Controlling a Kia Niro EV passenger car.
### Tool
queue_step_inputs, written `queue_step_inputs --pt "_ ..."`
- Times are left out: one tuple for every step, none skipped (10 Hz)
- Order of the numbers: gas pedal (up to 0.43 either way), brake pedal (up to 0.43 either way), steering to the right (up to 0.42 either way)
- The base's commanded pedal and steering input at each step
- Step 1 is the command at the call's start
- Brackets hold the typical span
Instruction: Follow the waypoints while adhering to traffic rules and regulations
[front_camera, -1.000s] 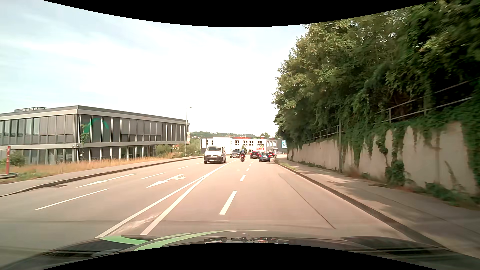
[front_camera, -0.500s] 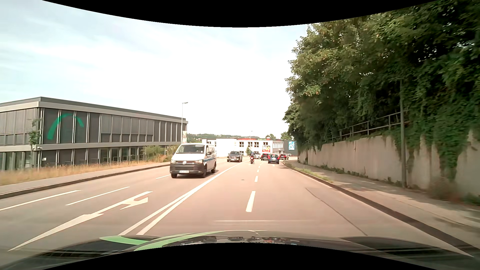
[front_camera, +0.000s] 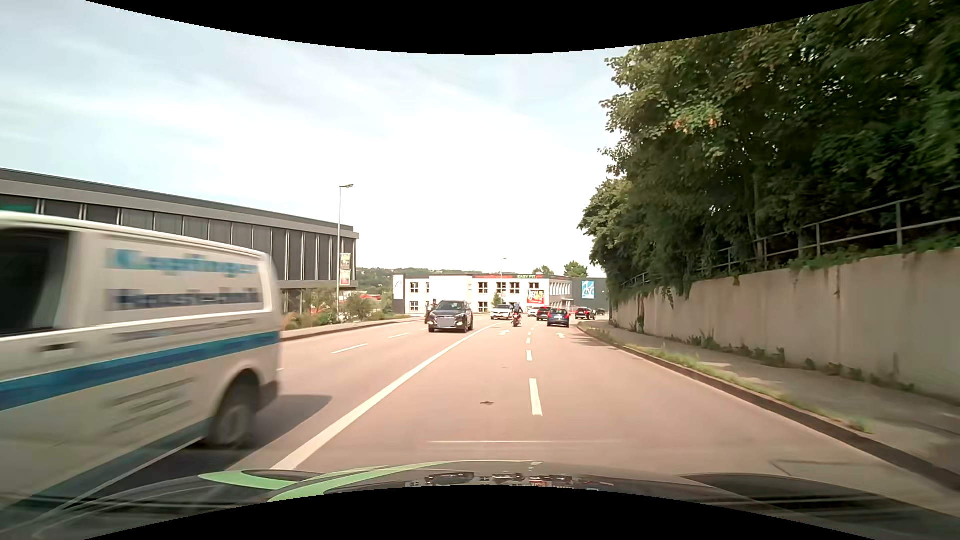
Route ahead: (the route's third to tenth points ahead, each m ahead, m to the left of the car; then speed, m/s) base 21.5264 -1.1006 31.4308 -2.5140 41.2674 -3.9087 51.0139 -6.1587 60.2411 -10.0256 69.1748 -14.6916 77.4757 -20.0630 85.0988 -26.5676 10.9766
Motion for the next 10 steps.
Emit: queue_step_inputs --pt "0.02 0.0 0.019" --pt "0.02 0.0 0.02" --pt "0.008 0.0 0.02" --pt "0.0 0.0 0.021" --pt "0.0 0.0 0.023" --pt "0.0 0.0 0.024" --pt "0.0 0.0 0.024" --pt "0.0 0.0 0.024" --pt "0.0 0.0 0.024" --pt "0.0 0.0 0.023"
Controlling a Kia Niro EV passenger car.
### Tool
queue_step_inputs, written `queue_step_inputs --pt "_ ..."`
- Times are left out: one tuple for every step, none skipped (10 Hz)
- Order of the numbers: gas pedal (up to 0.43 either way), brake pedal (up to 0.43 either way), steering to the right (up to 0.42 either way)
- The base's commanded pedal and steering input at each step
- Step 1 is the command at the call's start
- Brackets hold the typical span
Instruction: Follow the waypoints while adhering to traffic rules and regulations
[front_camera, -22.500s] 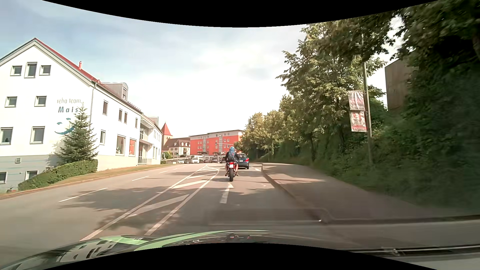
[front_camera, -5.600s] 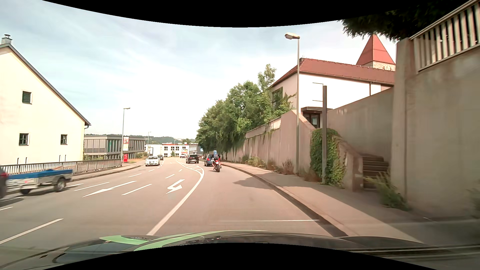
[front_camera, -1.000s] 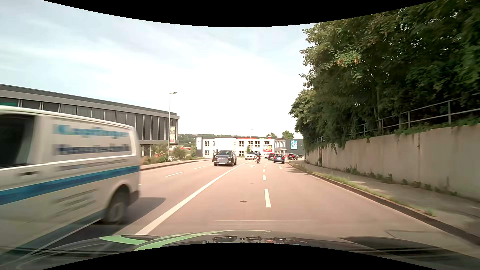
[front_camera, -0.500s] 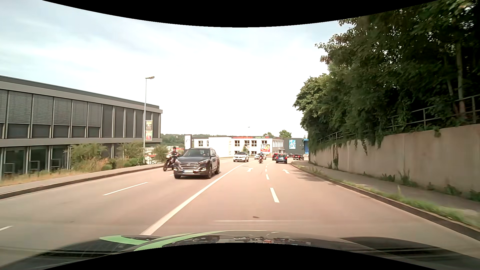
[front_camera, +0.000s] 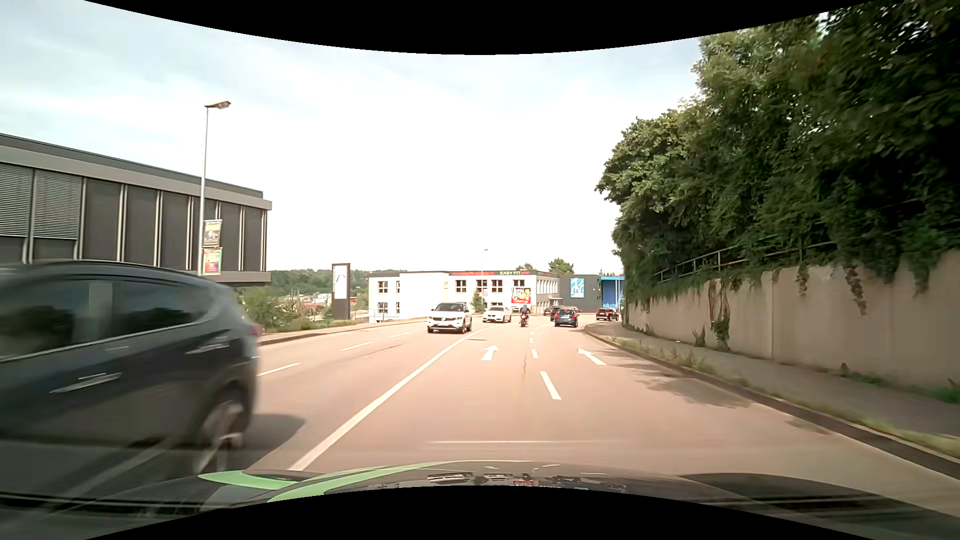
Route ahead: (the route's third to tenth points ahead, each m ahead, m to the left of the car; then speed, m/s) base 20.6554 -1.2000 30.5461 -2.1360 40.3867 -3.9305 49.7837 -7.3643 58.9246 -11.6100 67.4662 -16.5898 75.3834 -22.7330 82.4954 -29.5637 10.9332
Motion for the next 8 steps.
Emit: queue_step_inputs --pt "0.0 0.0 0.022" --pt "0.0 0.0 0.02" --pt "0.0 0.0 0.018" --pt "0.0 0.0 0.017" --pt "0.0 0.0 0.017" --pt "0.0 0.0 0.017" --pt "0.0 0.0 0.017" --pt "0.0 0.0 0.017"
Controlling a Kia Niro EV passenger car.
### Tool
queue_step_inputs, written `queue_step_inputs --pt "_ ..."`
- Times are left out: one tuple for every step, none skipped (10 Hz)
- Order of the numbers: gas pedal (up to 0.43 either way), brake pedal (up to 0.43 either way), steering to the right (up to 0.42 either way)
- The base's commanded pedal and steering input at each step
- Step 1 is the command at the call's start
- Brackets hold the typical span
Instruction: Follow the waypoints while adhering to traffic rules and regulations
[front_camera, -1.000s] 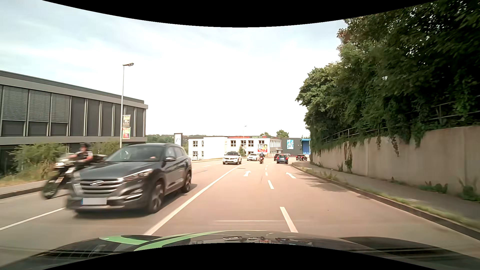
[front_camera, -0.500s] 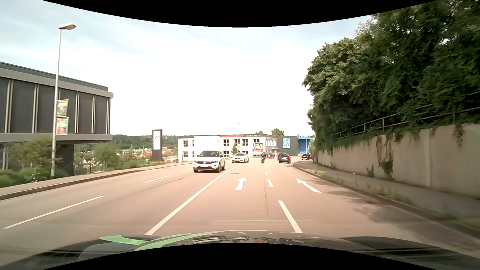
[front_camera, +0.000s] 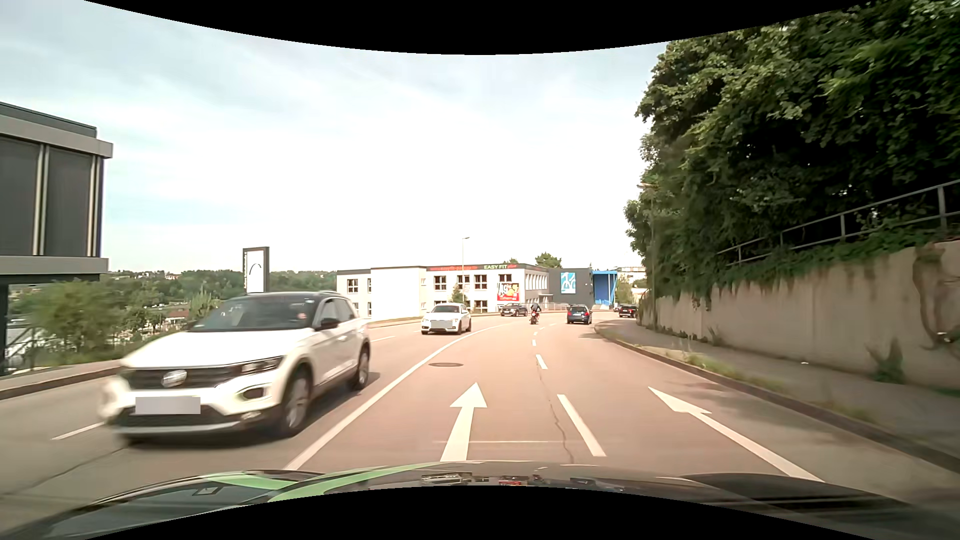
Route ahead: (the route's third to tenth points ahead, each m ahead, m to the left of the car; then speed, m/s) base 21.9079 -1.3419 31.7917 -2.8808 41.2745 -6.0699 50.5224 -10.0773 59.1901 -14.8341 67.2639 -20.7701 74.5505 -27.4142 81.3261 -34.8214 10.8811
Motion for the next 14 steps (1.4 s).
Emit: queue_step_inputs --pt "0.0 0.0 0.017" --pt "0.0 0.0 0.017" --pt "0.0 0.0 0.018" --pt "0.0 0.0 0.018" --pt "0.0 0.0 0.018" --pt "0.0 0.0 0.018" --pt "0.008 0.0 0.02" --pt "0.008 0.0 0.02" --pt "0.008 0.0 0.023" --pt "0.008 0.0 0.028" --pt "0.008 0.0 0.03" --pt "0.008 0.0 0.029" --pt "0.008 0.0 0.029" --pt "0.008 0.0 0.03"
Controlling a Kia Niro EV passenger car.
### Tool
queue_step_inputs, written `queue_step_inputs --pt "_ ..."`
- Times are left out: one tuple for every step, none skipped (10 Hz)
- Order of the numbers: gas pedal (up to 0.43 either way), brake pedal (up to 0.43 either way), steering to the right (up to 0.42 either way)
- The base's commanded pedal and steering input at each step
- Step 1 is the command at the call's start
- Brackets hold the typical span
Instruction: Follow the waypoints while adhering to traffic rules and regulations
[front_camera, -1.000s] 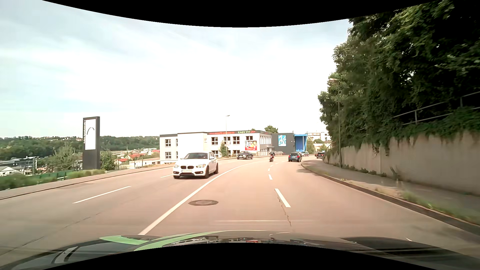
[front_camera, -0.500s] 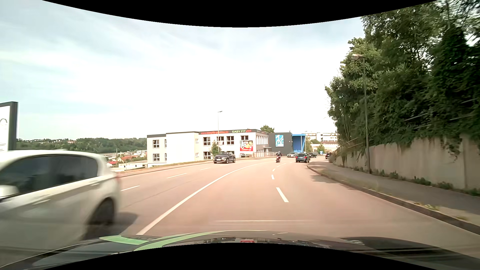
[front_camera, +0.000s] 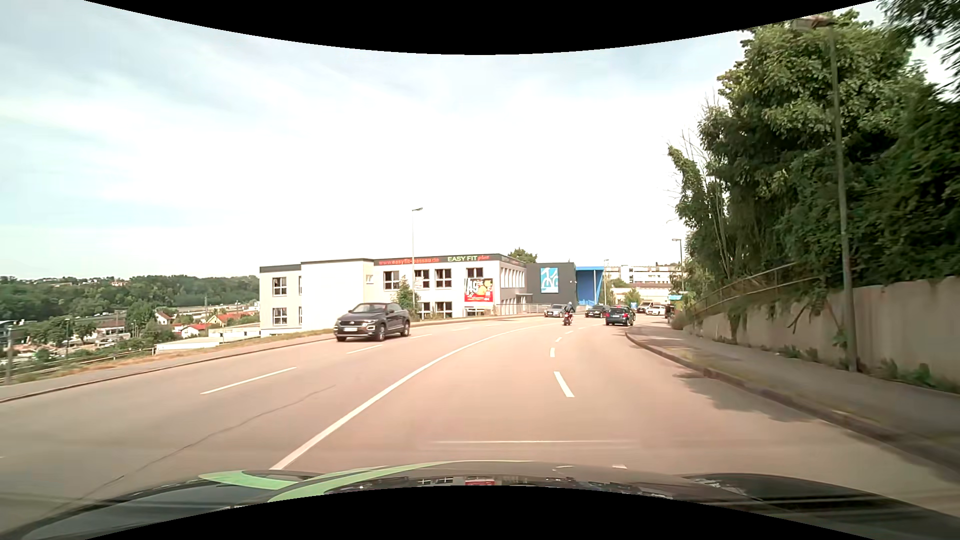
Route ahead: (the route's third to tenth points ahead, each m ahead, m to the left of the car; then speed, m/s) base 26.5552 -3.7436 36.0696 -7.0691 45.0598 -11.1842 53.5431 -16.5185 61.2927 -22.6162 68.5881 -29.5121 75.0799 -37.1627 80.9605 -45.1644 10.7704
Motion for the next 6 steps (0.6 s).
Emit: queue_step_inputs --pt "0.008 0.0 0.03" --pt "0.008 0.0 0.028" --pt "0.008 0.0 0.028" --pt "0.008 0.0 0.028" --pt "0.008 0.0 0.03" --pt "0.008 0.0 0.033"
